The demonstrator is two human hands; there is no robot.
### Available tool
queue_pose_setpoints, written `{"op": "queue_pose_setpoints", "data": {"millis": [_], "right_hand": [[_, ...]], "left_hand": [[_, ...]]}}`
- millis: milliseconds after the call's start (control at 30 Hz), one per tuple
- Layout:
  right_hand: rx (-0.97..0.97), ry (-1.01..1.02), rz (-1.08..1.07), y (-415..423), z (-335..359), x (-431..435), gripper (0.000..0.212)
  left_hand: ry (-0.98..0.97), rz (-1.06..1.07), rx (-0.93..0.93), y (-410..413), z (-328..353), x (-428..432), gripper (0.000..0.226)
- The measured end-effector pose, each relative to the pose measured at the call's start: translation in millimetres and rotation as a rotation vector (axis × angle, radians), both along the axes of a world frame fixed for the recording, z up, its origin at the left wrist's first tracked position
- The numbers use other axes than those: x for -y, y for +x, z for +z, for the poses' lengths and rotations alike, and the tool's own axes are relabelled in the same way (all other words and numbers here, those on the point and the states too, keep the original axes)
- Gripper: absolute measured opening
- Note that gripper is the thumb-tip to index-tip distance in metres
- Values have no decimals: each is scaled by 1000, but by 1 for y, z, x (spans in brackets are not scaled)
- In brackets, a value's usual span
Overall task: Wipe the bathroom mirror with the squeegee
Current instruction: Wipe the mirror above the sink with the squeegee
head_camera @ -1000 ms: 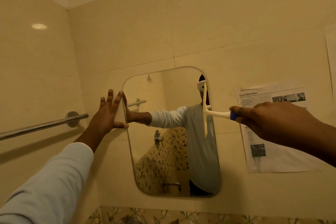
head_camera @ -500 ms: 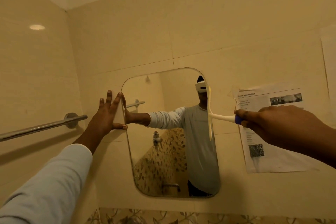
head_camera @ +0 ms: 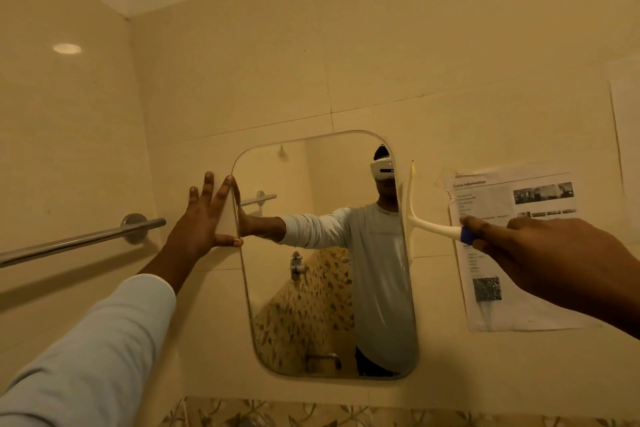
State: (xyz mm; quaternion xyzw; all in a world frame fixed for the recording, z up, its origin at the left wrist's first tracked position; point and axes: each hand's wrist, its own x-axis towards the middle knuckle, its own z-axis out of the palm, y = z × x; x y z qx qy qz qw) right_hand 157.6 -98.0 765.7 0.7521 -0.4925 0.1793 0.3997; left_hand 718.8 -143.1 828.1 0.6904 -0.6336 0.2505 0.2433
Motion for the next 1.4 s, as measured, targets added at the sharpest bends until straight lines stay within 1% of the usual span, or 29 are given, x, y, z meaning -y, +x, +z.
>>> {"op": "queue_pose_setpoints", "data": {"millis": [33, 133, 233, 300, 333, 433, 500, 600, 667, 833, 933, 1100, 1400], "right_hand": [[-29, 9, -2, 5, 0, -2, 63], [-99, 49, -4, 20, 6, -10, 67], [-90, 123, -22, 41, 20, -30, 63], [-76, 192, 32, 60, 29, -51, 49], [-60, 188, 83, 72, 33, -60, 43], [-22, 165, 242, 121, 37, -67, 37], [10, 200, 319, 161, 33, -55, 39], [58, 223, 414, 212, 25, -26, 55], [63, 228, 466, 237, 22, -12, 61], [31, 198, 508, 285, 21, -2, 64], [-2, 192, 485, 297, 21, -2, 70], [-23, 176, 469, 300, 21, -4, 72], [-1, 157, 417, 269, 13, 4, 70]], "left_hand": [[0, 1, 2, 0, 0, -1, 153], [5, 9, 3, -2, 1, -2, 153], [9, 26, 8, -2, 2, -1, 154], [1, 41, 20, -2, 2, -1, 154], [-3, 44, 21, -3, 2, -1, 155], [-15, 16, 11, -3, 0, -1, 155], [-25, 0, 2, -2, -2, -1, 153], [-42, -15, 2, -1, -4, -2, 150], [-44, -19, 1, -2, -3, -2, 150], [-31, -17, -3, -1, -1, -1, 148], [-20, -14, -5, -1, 0, 0, 147], [-25, -11, -9, -1, 0, 1, 147], [0, -2, -5, 0, 1, 1, 150]]}}
